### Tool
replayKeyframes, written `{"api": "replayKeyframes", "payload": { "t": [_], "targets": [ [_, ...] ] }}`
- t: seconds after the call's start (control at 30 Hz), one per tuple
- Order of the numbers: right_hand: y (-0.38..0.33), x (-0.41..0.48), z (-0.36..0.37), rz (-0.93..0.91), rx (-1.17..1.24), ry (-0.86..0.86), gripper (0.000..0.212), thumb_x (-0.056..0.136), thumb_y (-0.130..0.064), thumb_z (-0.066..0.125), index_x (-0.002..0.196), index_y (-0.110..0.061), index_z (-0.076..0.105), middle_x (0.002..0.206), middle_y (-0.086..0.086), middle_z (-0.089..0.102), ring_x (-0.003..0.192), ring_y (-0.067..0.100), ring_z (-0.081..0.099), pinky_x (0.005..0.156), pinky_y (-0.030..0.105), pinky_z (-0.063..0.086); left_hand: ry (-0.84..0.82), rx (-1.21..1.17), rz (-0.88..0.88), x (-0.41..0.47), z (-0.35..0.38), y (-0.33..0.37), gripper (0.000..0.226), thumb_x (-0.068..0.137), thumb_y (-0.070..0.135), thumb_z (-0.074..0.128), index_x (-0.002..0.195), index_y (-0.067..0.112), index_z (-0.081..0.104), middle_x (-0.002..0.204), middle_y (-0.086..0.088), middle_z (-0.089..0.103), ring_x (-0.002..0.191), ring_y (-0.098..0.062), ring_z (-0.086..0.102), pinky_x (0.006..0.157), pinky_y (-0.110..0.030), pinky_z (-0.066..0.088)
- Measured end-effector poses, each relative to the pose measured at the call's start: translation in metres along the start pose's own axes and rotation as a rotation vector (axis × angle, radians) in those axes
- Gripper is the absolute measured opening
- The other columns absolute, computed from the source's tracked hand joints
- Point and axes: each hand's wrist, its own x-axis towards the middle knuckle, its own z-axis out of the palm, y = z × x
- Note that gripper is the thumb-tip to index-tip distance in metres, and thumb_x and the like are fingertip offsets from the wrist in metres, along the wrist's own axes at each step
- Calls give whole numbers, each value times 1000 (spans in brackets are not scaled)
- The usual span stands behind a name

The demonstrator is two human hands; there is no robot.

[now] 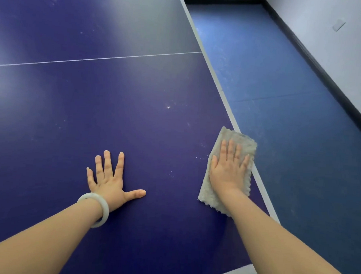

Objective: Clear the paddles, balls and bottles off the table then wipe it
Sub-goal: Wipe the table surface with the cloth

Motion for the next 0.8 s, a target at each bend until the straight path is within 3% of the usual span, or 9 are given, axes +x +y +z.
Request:
{"api": "replayKeyframes", "payload": {
  "t": [0.1, 0.2, 0.33, 0.5, 0.67, 0.73, 0.8],
  "targets": [
    [-22, 9, 3, -173, -25, -12, 63, 100, -42, 4, 157, -20, -12, 164, 1, -17, 150, 21, -20, 121, 52, -12, -14, 0, 4, 0, -1, -1, 129, 61, 95, 41, 129, 33, -49, 150, -7, -47, 141, -31, -39, 116, -54, -15],
    [9, -12, 8, -244, -25, 7, 66, 96, -45, -1, 157, -21, -5, 166, -2, -10, 151, 17, -17, 123, 49, -7, -14, -7, 7, 1, -1, -2, 129, 61, 95, 42, 128, 34, -49, 148, -6, -48, 139, -30, -41, 117, -54, -16],
    [54, -69, 12, 33, -7, 33, 67, 96, -45, -1, 157, -17, -3, 165, 2, -7, 153, 20, -8, 123, 48, -3, -1, -12, 12, 2, 1, -2, 130, 60, 96, 42, 129, 34, -49, 148, -7, -49, 138, -31, -42, 117, -54, -17],
    [-13, -81, 18, 176, -8, 21, 71, 92, -44, -8, 154, -9, -11, 165, 12, -6, 152, 29, -6, 121, 54, -1, -7, 2, 3, 3, 2, -2, 133, 60, 96, 42, 136, 31, -46, 147, -8, -50, 137, -32, -43, 117, -56, -16],
    [-87, -19, 11, -68, 51, 8, 67, 101, -43, 8, 155, -11, -11, 164, 8, -15, 151, 27, -17, 121, 53, -10, -6, 0, -2, 3, 1, -2, 132, 61, 94, 45, 137, 32, -44, 149, -7, -48, 138, -32, -42, 117, -56, -16],
    [-82, 10, 7, -151, 24, 12, 65, 102, -43, 11, 156, -13, -10, 164, 5, -15, 151, 24, -16, 121, 51, -11, 8, -7, 6, 2, 1, -3, 131, 61, 94, 46, 135, 33, -44, 149, -7, -47, 138, -32, -42, 116, -56, -17],
    [-56, 25, 3, -100, 30, 18, 64, 103, -42, 12, 157, -14, -7, 165, 4, -12, 152, 23, -13, 122, 50, -8, 12, -16, 18, 2, 3, -5, 132, 62, 94, 45, 137, 32, -43, 149, -7, -48, 138, -32, -42, 116, -56, -18]
  ]
}}
